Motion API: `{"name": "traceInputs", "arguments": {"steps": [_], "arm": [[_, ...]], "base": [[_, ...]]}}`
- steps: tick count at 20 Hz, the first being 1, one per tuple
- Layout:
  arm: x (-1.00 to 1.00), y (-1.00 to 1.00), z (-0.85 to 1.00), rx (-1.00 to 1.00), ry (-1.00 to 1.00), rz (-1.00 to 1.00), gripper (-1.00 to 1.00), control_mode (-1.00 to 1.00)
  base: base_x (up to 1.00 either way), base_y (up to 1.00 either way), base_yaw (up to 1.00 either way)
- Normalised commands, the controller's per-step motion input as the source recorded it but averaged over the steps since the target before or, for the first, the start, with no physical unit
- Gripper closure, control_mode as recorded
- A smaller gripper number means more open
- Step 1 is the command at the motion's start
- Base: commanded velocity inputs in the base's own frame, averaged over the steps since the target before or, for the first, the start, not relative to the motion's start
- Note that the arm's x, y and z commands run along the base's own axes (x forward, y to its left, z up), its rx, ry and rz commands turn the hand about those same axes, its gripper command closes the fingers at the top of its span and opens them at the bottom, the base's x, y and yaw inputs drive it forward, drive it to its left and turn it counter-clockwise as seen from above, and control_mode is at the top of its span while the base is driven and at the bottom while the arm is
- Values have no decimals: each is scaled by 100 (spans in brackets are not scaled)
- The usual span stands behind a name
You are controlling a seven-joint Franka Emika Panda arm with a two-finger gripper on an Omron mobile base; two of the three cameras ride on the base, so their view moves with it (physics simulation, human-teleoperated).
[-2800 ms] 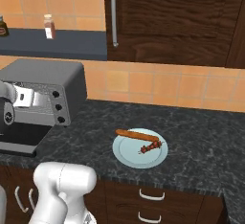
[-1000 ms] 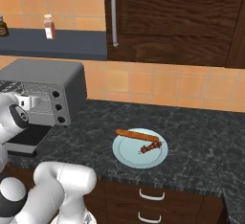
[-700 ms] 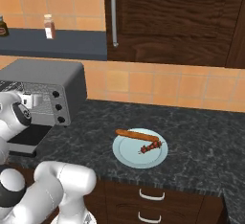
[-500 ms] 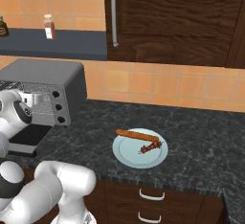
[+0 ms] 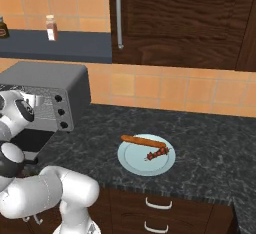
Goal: Pick up the kebab skewer and baguette bread, and place them inside the toaster oven. Close the toaster oven door and start by setting the timer.
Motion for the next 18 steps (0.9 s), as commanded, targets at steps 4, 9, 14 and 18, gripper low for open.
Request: {"name": "traceInputs", "arguments": {"steps": [4,9,14,18], "arm": [[19,7,-34,-2,4,5,-100,-100],[18,24,-13,-1,8,2,-100,-100],[22,17,-2,0,7,0,-100,-100],[26,0,-15,-2,1,-1,-100,-100]], "base": [[0,0,0],[0,0,0],[0,0,0],[0,0,0]]}}
